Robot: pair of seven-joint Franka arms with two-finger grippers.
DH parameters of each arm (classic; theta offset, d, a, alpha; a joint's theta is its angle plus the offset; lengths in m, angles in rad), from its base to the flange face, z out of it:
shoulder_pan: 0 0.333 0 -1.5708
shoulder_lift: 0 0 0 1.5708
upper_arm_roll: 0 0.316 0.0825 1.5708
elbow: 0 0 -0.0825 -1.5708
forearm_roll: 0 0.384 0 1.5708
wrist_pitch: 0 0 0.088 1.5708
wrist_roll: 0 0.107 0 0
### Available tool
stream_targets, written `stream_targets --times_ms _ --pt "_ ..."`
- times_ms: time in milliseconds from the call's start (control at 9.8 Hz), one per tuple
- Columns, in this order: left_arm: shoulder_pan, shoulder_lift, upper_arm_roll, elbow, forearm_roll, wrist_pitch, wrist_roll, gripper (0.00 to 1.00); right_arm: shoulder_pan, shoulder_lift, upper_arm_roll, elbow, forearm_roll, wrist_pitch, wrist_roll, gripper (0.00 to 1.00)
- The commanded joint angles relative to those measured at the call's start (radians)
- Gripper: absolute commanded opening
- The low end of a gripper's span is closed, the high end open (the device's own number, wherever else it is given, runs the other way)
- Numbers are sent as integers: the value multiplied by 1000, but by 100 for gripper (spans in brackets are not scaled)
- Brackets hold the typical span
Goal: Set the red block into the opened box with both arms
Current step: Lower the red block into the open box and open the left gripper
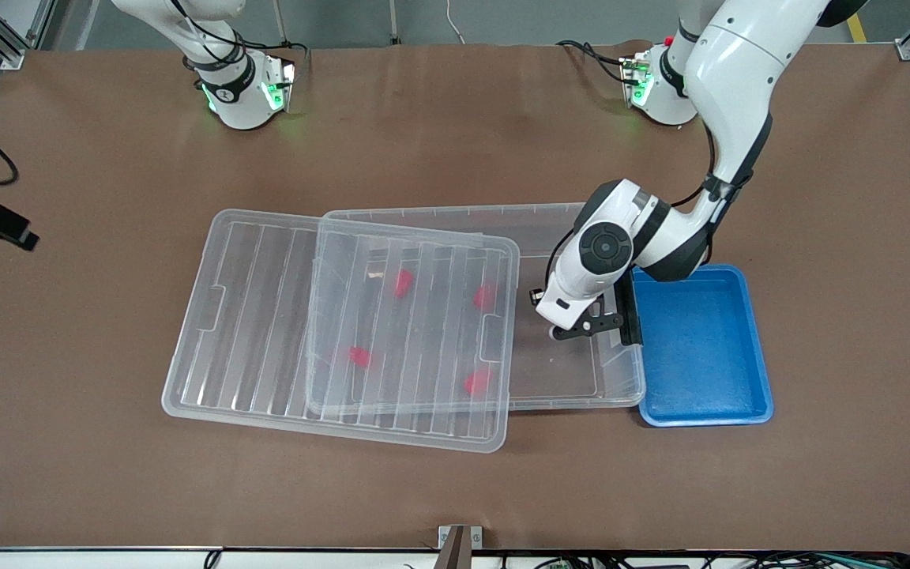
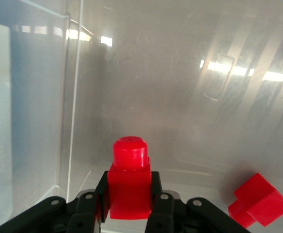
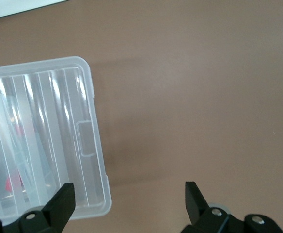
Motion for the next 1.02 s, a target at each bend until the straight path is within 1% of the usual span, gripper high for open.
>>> stream_targets --times_ms 0,204,306,408,510,612,816,918 --pt "-10 67 2 12 37 70 3 4 -10 -48 -38 -43 59 -30 -3 100" --pt "-10 92 2 10 58 113 5 8 -31 -46 -40 -55 59 -17 -39 100" --pt "-10 101 1 12 94 113 6 15 -33 -47 -40 -55 59 -18 -53 100" --pt "-10 101 2 13 94 113 5 37 -39 -47 -54 -57 56 -18 -116 100" --pt "-10 100 2 17 95 115 5 73 -38 -47 -67 -57 56 -18 -147 100" --pt "-10 95 2 21 100 114 3 100 -37 -47 -69 -57 54 -20 -147 100" --pt "-18 75 1 58 99 101 -3 100 -37 -45 -69 -57 56 -20 -147 100" --pt "-10 45 1 61 100 94 0 100 -37 -45 -68 -57 56 -20 -147 100"
